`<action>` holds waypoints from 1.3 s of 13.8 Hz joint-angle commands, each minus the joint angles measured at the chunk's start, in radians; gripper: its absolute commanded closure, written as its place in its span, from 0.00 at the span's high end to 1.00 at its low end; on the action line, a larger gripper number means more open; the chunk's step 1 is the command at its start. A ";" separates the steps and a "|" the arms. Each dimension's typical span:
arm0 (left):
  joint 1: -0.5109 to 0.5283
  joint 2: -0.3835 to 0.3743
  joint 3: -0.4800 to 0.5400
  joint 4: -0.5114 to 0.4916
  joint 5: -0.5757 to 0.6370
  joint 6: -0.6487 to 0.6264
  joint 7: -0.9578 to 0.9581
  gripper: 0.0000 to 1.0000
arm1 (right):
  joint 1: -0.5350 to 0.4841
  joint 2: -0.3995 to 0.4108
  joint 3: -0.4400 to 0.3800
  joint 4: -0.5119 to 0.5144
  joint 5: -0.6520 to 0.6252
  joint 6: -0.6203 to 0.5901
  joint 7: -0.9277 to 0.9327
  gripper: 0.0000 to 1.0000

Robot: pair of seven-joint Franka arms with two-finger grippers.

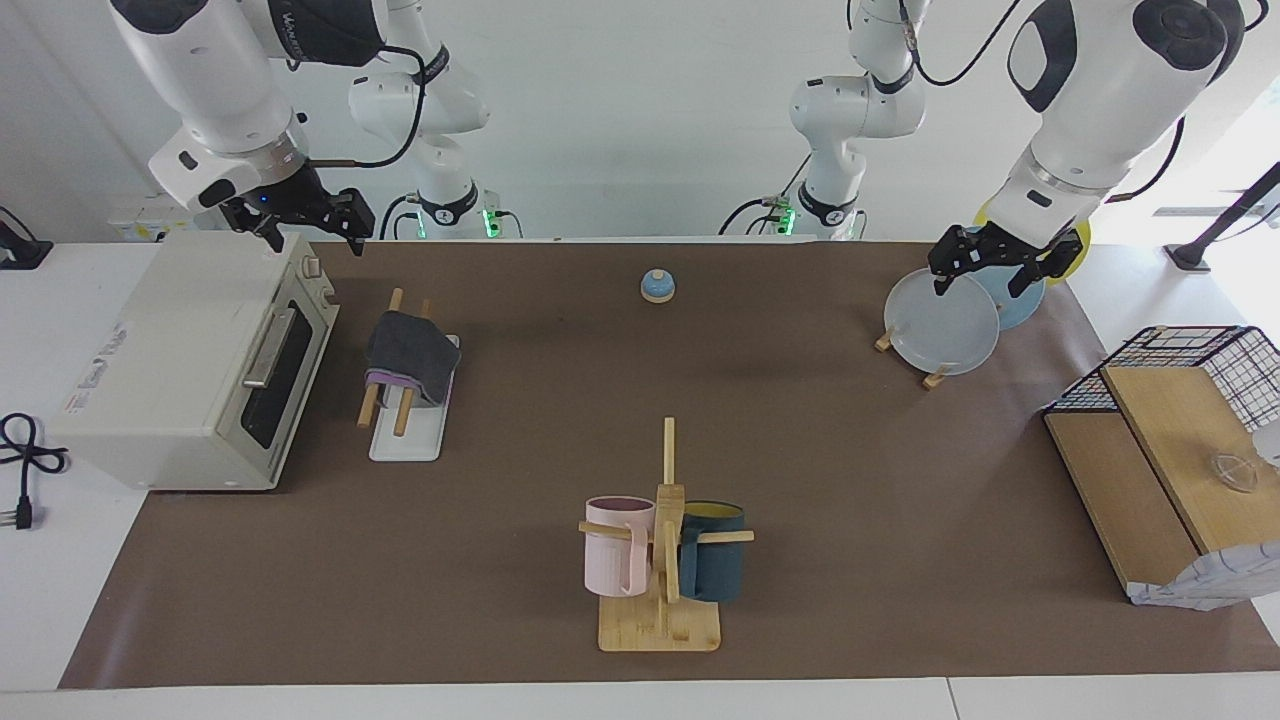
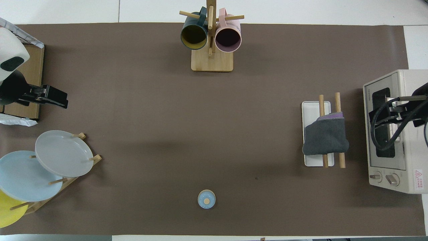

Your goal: Fold towel and hang on rack

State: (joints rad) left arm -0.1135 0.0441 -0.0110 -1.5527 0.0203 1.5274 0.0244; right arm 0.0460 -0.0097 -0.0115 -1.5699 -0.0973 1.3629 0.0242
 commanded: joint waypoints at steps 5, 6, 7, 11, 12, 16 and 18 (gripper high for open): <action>0.018 -0.015 -0.003 -0.007 -0.016 0.005 -0.023 1.00 | -0.011 0.016 0.001 0.025 0.024 0.018 -0.023 1.00; 0.018 -0.015 -0.001 -0.012 -0.019 0.008 -0.024 1.00 | -0.014 0.014 -0.001 0.025 0.031 0.012 -0.021 1.00; 0.018 -0.016 -0.001 -0.020 -0.022 0.017 -0.029 1.00 | -0.015 0.014 -0.001 0.024 0.033 0.012 -0.021 1.00; 0.020 -0.026 0.000 -0.037 -0.029 0.034 -0.058 1.00 | -0.017 0.014 0.001 0.025 0.027 0.016 -0.020 1.00; 0.021 -0.026 0.000 -0.037 -0.029 0.036 -0.060 1.00 | -0.017 0.016 0.001 0.027 0.028 0.015 -0.020 1.00; 0.038 -0.030 -0.006 -0.037 -0.028 0.040 -0.057 1.00 | -0.017 0.016 0.001 0.028 0.031 0.018 -0.018 1.00; 0.035 -0.030 -0.007 -0.037 -0.028 0.040 -0.055 1.00 | -0.017 0.016 0.001 0.028 0.033 0.018 -0.018 1.00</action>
State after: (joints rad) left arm -0.0881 0.0387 -0.0096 -1.5570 0.0056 1.5425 -0.0237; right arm 0.0445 -0.0048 -0.0170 -1.5592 -0.0847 1.3781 0.0242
